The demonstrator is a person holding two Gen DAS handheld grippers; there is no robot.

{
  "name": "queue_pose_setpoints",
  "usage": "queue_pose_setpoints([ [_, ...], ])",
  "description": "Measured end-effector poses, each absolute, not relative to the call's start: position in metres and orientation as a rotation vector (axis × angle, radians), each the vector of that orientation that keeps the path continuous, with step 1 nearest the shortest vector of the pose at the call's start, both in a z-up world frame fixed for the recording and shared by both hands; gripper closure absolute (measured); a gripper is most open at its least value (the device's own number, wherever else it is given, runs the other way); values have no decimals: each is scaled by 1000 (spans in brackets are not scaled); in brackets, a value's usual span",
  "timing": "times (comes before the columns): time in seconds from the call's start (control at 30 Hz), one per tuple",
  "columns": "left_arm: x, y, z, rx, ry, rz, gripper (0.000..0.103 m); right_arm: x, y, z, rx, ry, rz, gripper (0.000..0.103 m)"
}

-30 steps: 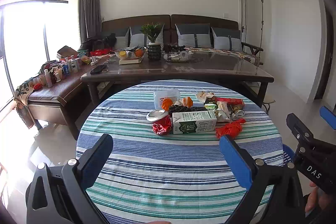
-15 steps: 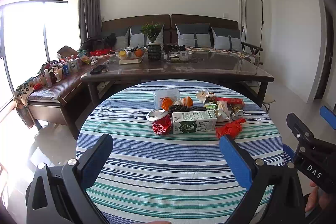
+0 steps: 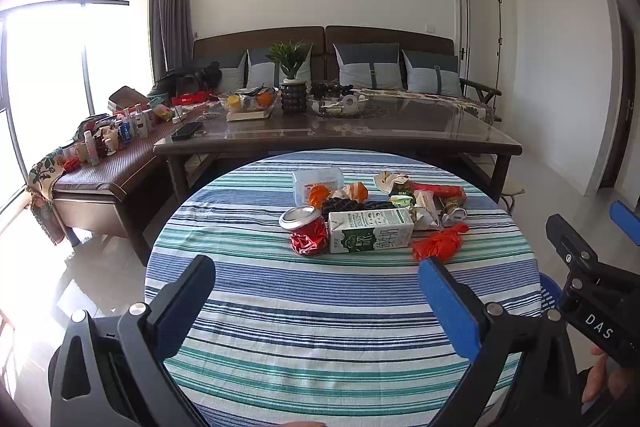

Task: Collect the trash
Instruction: 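Reach the left tool to the red can while the right tool reaches the red bag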

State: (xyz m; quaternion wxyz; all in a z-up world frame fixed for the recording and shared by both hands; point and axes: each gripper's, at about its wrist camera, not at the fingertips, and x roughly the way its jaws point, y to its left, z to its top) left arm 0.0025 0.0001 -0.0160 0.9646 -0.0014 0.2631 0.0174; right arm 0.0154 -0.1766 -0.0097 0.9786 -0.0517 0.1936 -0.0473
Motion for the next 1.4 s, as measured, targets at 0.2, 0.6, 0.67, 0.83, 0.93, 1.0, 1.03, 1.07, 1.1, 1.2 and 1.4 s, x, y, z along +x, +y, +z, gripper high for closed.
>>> queue_pose_setpoints([
  [0.2, 3, 2, -19, 0, 537, 36, 0, 15, -176, -12, -105, 392, -96, 0],
  [0.6, 65, 45, -104, -39, 777, 27, 0, 58, -179, -63, -125, 560, -92, 0],
  [0.67, 84, 45, -118, -24, 824, -2, 0, 70, -177, -73, -118, 603, -73, 0],
  [0.83, 126, 49, -137, -14, 883, 7, 0, 111, -170, -94, -83, 704, -22, 0],
  [0.93, 143, 55, -148, -20, 905, 42, 0, 141, -166, -106, -11, 767, 3, 0],
  [1.0, 150, 59, -154, -38, 928, 57, 0, 159, -165, -115, 38, 810, 1, 0],
  [1.03, 153, 61, -157, -49, 947, 61, 0, 168, -165, -120, 62, 830, -1, 0],
  [1.07, 155, 64, -158, -61, 961, 61, 0, 177, -164, -124, 86, 849, -4, 0],
  [1.1, 155, 65, -156, -64, 949, 66, 0, 185, -163, -129, 107, 870, -7, 0],
  [1.2, 160, 64, -157, -56, 959, 79, 0, 204, -164, -143, 149, 929, -30, 0],
  [1.4, 161, 62, -157, -52, 959, 79, 0, 205, -181, -151, 116, 961, -69, 1],
])
